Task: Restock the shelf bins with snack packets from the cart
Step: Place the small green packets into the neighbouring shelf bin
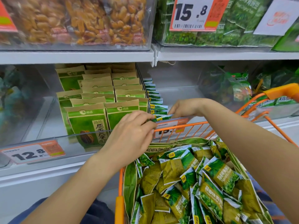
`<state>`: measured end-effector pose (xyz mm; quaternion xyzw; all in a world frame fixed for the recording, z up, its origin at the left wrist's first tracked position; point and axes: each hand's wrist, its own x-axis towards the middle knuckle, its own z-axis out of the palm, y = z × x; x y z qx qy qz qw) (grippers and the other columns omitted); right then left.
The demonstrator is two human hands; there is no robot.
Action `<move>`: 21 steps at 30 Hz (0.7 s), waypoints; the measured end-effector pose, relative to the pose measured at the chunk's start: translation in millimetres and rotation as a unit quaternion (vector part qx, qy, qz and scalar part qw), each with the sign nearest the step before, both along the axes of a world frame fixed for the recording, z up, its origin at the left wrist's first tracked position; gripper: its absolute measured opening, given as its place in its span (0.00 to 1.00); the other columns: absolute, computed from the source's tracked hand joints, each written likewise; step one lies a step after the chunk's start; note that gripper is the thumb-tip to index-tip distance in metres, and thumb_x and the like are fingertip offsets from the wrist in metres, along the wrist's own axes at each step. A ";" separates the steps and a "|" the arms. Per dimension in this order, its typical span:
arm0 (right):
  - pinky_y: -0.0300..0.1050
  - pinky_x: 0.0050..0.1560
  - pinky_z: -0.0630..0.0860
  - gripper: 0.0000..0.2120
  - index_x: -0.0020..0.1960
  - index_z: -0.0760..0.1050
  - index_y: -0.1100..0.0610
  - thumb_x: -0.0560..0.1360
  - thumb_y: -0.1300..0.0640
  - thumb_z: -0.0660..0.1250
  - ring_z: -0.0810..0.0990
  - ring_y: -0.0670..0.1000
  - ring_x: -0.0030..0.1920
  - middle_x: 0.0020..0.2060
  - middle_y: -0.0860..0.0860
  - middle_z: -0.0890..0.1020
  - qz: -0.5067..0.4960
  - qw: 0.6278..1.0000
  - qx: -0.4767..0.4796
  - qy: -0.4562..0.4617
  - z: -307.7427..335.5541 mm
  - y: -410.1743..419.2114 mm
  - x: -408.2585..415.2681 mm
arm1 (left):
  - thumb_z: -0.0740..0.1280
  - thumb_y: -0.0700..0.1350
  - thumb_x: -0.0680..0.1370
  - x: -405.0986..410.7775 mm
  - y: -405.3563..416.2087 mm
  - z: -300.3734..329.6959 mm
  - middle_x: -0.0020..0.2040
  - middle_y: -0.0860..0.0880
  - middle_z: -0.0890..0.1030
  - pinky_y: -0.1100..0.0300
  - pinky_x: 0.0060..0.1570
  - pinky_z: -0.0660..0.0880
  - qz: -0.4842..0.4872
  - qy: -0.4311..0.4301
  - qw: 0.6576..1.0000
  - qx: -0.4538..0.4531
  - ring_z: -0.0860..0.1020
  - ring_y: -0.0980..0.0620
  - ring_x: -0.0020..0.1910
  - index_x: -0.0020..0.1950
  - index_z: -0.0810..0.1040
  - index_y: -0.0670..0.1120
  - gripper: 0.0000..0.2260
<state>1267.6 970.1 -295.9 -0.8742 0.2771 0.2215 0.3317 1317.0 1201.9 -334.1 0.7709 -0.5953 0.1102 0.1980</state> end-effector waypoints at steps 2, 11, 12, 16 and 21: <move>0.46 0.52 0.80 0.06 0.49 0.82 0.57 0.76 0.64 0.67 0.81 0.51 0.39 0.42 0.53 0.85 -0.001 1.000 0.006 -0.006 -2.3 2.5 -0.7 | 0.58 0.48 0.78 0.8 -0.3 -0.6 0.57 0.50 0.80 0.55 0.58 0.67 -0.002 -0.002 1.000 0.004 0.74 0.50 0.60 0.55 0.82 0.46 0.15; 0.43 0.53 0.75 0.10 0.53 0.81 0.62 0.72 0.62 0.73 0.79 0.51 0.45 0.38 0.48 0.81 -0.028 0.997 -0.009 -0.077 -3.9 4.7 4.7 | 0.59 0.47 0.78 1.0 -1.6 -3.2 0.55 0.50 0.80 0.56 0.57 0.66 -0.003 -0.018 1.000 0.000 0.74 0.49 0.58 0.54 0.83 0.46 0.14; 0.40 0.50 0.75 0.10 0.52 0.82 0.62 0.71 0.62 0.74 0.79 0.50 0.44 0.37 0.49 0.81 -0.033 0.995 -0.010 -0.093 -5.0 6.7 5.1 | 0.59 0.47 0.78 1.1 -1.9 -3.6 0.55 0.50 0.80 0.56 0.57 0.66 -0.004 -0.020 1.000 -0.003 0.74 0.49 0.58 0.54 0.83 0.46 0.14; 0.34 0.40 0.77 0.11 0.49 0.82 0.64 0.68 0.63 0.77 0.79 0.47 0.37 0.34 0.51 0.81 -0.086 0.979 0.008 -0.185 -14.9 11.2 4.3 | 0.60 0.47 0.77 0.5 -4.1 -4.1 0.54 0.50 0.81 0.56 0.55 0.65 -0.005 -0.031 0.999 -0.016 0.74 0.49 0.57 0.53 0.83 0.46 0.13; 0.39 0.48 0.70 0.08 0.51 0.83 0.60 0.73 0.60 0.72 0.77 0.44 0.43 0.46 0.51 0.83 -0.003 0.990 -0.063 -0.129 -12.9 16.2 3.5 | 0.60 0.47 0.77 -0.7 -4.2 -4.3 0.53 0.51 0.81 0.56 0.55 0.64 -0.008 -0.037 0.999 -0.020 0.74 0.49 0.57 0.52 0.83 0.46 0.13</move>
